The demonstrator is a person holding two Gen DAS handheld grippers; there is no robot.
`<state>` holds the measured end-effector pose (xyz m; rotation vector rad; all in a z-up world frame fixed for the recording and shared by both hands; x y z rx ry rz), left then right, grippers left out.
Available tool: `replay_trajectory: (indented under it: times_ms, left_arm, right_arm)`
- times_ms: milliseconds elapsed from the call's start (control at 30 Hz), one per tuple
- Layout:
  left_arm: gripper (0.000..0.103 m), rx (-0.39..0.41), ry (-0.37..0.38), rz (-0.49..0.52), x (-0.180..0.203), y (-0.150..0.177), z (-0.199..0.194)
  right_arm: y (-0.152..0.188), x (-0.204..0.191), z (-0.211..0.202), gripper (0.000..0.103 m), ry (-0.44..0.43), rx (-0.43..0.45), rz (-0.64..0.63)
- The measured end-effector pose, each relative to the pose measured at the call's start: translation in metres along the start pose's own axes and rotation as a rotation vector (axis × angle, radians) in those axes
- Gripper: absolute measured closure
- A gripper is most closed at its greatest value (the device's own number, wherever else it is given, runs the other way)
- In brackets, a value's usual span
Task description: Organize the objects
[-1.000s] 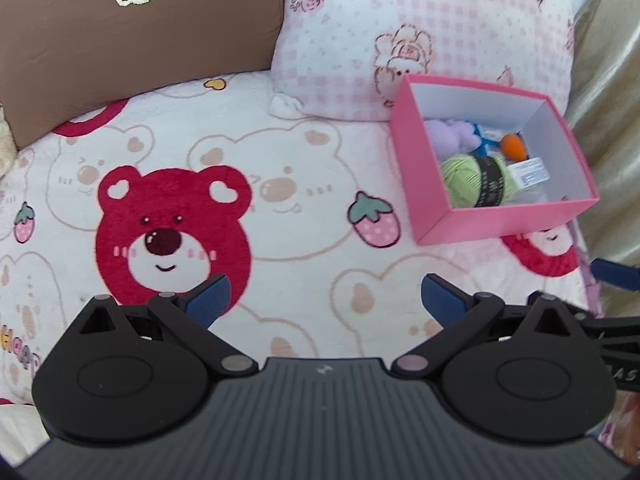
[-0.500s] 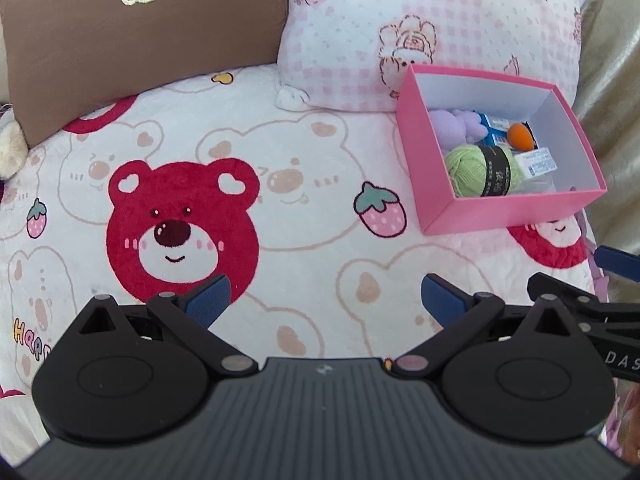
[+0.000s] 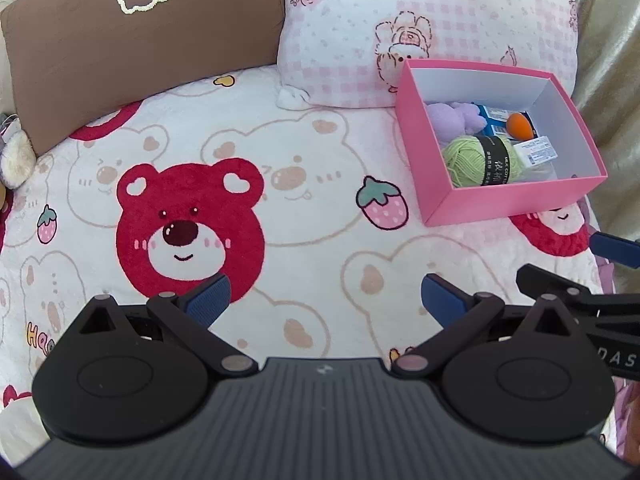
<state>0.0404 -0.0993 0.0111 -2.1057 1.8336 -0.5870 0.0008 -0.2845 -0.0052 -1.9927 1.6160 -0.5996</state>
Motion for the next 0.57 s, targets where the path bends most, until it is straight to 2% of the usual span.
replay_trajectory:
  times_ms: [567]
  left_arm:
    - [0.0,-0.009,0.004,0.02,-0.0006,0.0063,-0.0005]
  right_arm:
    - [0.0011,-0.0003,0.0007,0.007,0.021,-0.016,0.001]
Point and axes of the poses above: each gripper's, at about its wrist camera, not at the fingertips, and z roughly the way its jaws point, x to its right, y to its underside, the point moved 1 cm from there along z, roughly the way its jaws point, and after that the axes turned 11 degrees about -z, right-handed, at the moved point
